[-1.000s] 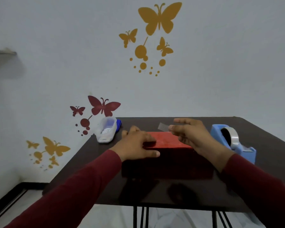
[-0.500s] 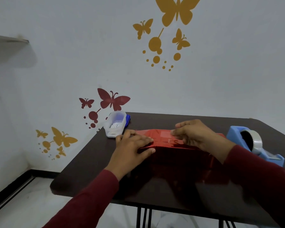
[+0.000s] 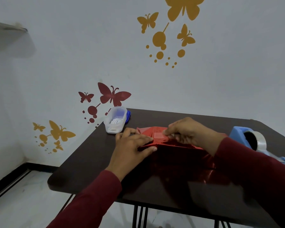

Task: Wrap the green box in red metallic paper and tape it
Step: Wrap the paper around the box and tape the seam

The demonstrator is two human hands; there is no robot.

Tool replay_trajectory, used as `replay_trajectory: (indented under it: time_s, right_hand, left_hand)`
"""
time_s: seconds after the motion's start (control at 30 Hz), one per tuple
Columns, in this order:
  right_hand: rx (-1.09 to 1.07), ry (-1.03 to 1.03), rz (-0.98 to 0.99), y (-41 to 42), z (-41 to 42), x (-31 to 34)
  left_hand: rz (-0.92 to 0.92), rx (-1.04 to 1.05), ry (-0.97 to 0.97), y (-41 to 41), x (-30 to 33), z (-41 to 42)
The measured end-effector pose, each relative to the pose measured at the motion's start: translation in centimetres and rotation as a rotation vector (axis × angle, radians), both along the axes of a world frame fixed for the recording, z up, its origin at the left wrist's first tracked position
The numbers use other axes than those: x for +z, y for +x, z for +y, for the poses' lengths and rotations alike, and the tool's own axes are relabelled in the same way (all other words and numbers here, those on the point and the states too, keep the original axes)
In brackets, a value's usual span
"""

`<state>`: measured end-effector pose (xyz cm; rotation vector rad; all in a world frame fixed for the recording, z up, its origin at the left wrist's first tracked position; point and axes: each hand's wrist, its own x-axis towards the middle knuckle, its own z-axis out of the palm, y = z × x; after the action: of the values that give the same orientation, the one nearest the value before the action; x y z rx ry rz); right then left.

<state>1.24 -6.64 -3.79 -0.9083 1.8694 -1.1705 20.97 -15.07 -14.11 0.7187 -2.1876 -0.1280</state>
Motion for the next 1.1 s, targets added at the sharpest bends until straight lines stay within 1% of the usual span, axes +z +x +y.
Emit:
replay_trajectory:
  time_s: [0.27,0.5,0.67,0.7,0.83,0.9,0.97,1.1]
  right_hand:
    - [-0.009,0.055,0.111,0.2,-0.5,-0.2]
    - [-0.019,0.08,0.332,1.1,-0.6,-0.2]
    - [-0.015,0.089,0.41,1.7,-0.7,0.0]
    - [-0.014,0.093,0.418,1.7,-0.7,0.0]
    - [-0.013,0.128,0.457,2.1,-0.6,0.3]
    - [-0.011,0.155,0.501,2.1,-0.7,0.4]
    - [-0.005,0.197,0.589,1.9,-0.9,0.5]
    - [-0.03,0.317,0.9,0.8,-0.4,1.0]
  left_hand:
    - [0.011,0.0,0.004,-0.1,-0.1,-0.2]
    - [-0.011,0.001,0.008,0.0,0.0,-0.2]
    - [0.012,0.028,0.01,0.0,0.3,0.1]
    - [-0.006,0.036,-0.001,-0.1,0.6,0.3]
    - [-0.175,-0.004,-0.03,-0.9,1.4,0.6]
    - [-0.197,0.008,-0.047,-1.0,1.3,0.6]
    - [-0.171,0.037,-0.044,-0.9,1.2,0.5]
    - [-0.161,0.043,-0.042,-0.9,1.1,0.4]
